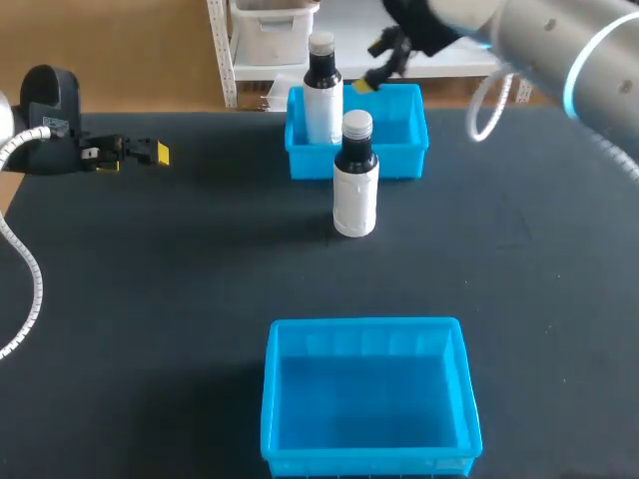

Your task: Pick up the bottle, and place it in the far bin if it is heavy, or in the near bin if it is light.

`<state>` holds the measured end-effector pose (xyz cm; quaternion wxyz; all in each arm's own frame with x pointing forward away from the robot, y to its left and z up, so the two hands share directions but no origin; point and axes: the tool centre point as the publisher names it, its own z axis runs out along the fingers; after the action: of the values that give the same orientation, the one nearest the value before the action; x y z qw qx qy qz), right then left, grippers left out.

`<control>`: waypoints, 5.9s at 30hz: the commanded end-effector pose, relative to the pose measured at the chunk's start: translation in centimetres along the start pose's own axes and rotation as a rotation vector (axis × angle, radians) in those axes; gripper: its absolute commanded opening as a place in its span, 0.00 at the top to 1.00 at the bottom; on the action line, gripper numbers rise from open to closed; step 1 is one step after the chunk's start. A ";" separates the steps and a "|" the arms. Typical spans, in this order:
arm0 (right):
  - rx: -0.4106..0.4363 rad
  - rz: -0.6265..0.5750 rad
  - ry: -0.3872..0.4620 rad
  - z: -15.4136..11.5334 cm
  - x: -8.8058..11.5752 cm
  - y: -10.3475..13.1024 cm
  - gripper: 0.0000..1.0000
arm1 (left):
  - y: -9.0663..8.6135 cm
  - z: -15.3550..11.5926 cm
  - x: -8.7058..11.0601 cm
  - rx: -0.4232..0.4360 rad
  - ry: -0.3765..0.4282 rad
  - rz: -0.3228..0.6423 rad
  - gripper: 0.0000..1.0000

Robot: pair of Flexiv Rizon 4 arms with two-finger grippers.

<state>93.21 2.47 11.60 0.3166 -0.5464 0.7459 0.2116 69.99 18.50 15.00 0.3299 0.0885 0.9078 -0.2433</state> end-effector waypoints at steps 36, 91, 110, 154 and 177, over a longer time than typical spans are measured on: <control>-0.076 -0.107 -0.100 -8.9 5.3 15.0 0.00 | 0.0 0.0 0.0 0.000 0.000 0.000 0.00; -0.320 -0.072 -0.168 -1.3 0.5 18.0 0.00 | 0.0 0.0 0.0 0.000 0.000 0.000 0.00; -0.319 -0.068 -0.168 -1.2 0.4 18.5 0.26 | 0.0 0.0 0.0 0.000 0.000 0.000 0.00; -0.294 -0.081 -0.193 -3.0 0.1 18.9 1.00 | 0.0 0.0 0.0 0.000 0.000 0.000 0.00; -0.182 -0.090 -0.175 -10.3 0.0 16.3 1.00 | 0.0 0.0 0.0 0.000 0.000 0.000 0.00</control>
<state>76.55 2.06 17.20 0.3323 -0.5892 0.6633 0.3200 69.99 18.50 15.00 0.3299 0.0885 0.9078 -0.2433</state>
